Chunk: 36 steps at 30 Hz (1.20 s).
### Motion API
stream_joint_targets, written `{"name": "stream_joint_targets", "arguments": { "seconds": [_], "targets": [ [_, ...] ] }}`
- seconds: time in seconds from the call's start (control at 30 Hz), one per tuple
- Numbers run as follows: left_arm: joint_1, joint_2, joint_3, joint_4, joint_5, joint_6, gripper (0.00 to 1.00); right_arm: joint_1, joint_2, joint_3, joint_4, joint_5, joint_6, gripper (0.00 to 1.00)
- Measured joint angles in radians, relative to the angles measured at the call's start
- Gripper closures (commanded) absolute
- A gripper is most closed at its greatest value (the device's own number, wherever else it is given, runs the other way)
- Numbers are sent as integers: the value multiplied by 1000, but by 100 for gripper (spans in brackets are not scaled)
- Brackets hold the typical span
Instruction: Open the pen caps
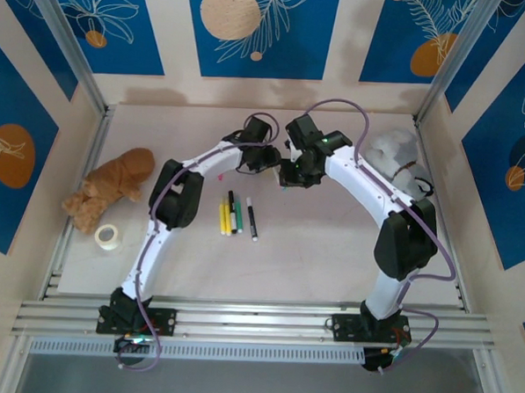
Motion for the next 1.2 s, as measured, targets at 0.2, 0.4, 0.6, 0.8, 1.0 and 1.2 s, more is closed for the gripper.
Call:
{"name": "stream_joint_targets", "arguments": {
  "seconds": [0.2, 0.4, 0.6, 0.8, 1.0, 1.2],
  "targets": [
    [27, -216, -232, 13, -26, 35, 55, 44, -11, -95, 67, -8, 32, 66],
    [63, -517, -386, 11, -77, 117, 40, 146, 50, -138, 132, -3, 56, 64],
    [70, -726, -546, 17, -113, 181, 37, 217, 133, -159, 194, -3, 74, 58],
    [71, -777, -708, 12, -113, 197, 38, 244, 200, -160, 217, 0, 78, 59],
    [81, -785, -766, 10, -113, 209, 40, 256, 245, -160, 227, 8, 78, 60],
    [88, -809, -783, 14, -113, 209, 41, 263, 271, -152, 220, 30, 79, 66]
  ]
}}
